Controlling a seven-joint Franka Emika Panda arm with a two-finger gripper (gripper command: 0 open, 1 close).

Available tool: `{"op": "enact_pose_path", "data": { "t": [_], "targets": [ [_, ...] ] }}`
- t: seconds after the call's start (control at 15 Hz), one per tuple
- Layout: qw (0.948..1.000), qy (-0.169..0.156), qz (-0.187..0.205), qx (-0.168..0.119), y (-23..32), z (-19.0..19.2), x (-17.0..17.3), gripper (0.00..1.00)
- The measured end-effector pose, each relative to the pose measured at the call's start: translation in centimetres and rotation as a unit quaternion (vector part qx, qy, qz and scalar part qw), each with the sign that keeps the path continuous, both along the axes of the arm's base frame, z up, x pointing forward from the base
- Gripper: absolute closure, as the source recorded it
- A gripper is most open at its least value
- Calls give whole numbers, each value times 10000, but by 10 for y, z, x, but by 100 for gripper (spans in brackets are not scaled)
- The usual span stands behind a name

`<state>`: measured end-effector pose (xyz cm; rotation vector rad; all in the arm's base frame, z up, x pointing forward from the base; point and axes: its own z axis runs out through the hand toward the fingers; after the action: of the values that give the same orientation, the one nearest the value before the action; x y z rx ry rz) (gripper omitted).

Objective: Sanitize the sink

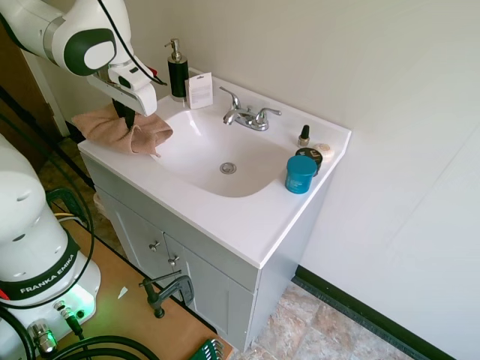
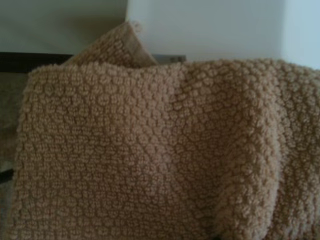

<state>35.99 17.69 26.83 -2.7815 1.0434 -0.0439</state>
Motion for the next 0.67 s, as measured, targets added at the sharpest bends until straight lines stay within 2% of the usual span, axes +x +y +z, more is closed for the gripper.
{"op": "enact_pose_path", "data": {
  "t": [0.47,0.67],
  "targets": [
    [9999,28,-6,-102,-8,22,2,0],
    [9999,-107,-44,-55,-25,58,7,0]
  ]
}}
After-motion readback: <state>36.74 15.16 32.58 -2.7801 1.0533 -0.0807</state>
